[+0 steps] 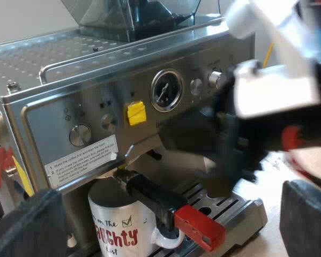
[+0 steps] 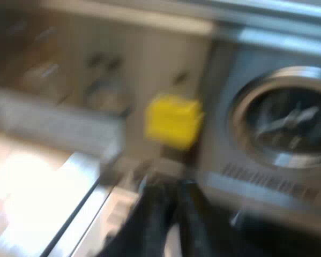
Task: Place mug into machine
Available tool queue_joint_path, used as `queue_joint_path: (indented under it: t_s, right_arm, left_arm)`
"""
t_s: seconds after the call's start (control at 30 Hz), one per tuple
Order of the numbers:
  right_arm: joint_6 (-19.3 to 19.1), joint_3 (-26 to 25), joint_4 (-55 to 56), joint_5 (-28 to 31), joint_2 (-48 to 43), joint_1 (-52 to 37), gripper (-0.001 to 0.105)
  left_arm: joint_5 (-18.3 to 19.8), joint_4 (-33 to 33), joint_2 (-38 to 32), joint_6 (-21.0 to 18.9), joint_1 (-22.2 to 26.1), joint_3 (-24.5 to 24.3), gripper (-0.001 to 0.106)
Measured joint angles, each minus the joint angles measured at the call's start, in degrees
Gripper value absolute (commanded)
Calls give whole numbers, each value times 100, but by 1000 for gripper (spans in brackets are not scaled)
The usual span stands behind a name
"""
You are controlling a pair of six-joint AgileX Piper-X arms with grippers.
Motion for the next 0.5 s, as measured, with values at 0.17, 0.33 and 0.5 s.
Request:
queue_joint_path:
  t_s: [0.17,0.33,0.5]
  right_arm:
    - [99,0,910,-15,-428,397,55]
    - [350,0,1839,-76,-948,563,63]
    - [283,0,2575,-298,-1471,288,62]
  left_arm:
    - [0,0,0,-39,0,0,81]
    - [0,-142,0,-495,0,0,81]
    - [0,-373,248,-1101,0,0,81]
